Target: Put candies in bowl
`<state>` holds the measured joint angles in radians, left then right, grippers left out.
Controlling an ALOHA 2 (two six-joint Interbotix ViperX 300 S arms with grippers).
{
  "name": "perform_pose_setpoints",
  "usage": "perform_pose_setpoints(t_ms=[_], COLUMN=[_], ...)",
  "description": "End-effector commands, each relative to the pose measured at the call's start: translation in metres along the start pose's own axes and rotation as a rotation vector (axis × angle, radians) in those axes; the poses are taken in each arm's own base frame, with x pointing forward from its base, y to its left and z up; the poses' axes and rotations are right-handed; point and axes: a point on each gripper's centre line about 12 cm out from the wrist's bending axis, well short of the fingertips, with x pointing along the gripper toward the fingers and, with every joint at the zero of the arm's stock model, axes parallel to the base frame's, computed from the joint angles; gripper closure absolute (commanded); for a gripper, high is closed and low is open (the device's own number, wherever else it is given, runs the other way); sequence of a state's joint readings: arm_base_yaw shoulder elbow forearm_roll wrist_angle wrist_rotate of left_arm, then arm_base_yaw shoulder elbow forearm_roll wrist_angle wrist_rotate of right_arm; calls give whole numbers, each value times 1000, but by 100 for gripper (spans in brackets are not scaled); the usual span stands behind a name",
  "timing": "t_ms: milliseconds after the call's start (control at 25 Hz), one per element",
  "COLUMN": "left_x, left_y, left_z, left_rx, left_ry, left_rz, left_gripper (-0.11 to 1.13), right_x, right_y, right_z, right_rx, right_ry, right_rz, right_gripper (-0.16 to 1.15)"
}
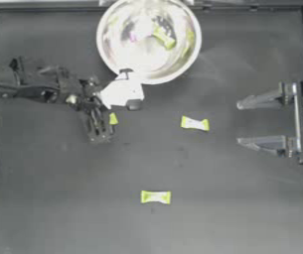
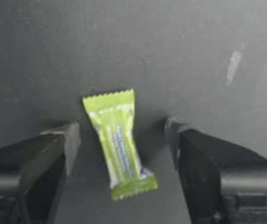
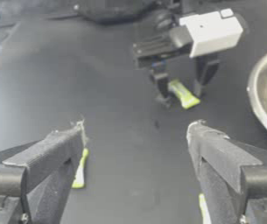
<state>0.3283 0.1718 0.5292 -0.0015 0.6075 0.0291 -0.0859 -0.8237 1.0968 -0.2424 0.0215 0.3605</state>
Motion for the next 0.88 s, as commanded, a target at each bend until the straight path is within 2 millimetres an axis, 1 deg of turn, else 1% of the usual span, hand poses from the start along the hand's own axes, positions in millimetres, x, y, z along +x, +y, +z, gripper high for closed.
perform_pose_setpoints(t_ms=[40, 120, 160, 200, 240, 320, 360, 400, 520, 640, 720, 880], left_x=[-8, -8, -8, -8, -7, -7, -7, -7, -9, -18, -29, -62], left_y=[3, 1, 1, 1, 0, -3, -5, -7, -9, -11, -16, -23], left_z=[3, 4, 3, 3, 2, 2, 1, 2, 3, 9, 15, 28], left_rx=[-9, -10, -11, -14, -11, 7, 16, 28, 34, 39, 49, 68], left_ry=[-13, -12, -6, 1, 8, 19, 20, 20, 11, -21, -58, -163], left_rz=[41, 44, 44, 43, 43, 41, 40, 38, 36, 35, 31, 24], left_gripper=[10, 15, 21, 29, 42, 60, 68, 72, 70, 68, 68, 68], right_x=[1, 1, 1, 1, 1, 0, 0, 1, 0, 1, 1, 1], right_y=[1, 1, 1, 1, 1, 1, 1, 1, 1, 1, 1, 1], right_z=[4, 4, 4, 4, 5, 5, 5, 4, 5, 5, 4, 4], right_rx=[-3, -3, -3, -3, -3, -2, -2, -2, -2, 1, 3, 3], right_ry=[-15, -15, -15, -16, -17, -19, -19, -17, -19, -17, -17, -17], right_rz=[5, 5, 5, 6, 6, 7, 7, 5, 7, 7, 7, 7], right_gripper=[-1, -1, -1, -1, -1, -1, -1, -1, -1, -1, -1, -1])
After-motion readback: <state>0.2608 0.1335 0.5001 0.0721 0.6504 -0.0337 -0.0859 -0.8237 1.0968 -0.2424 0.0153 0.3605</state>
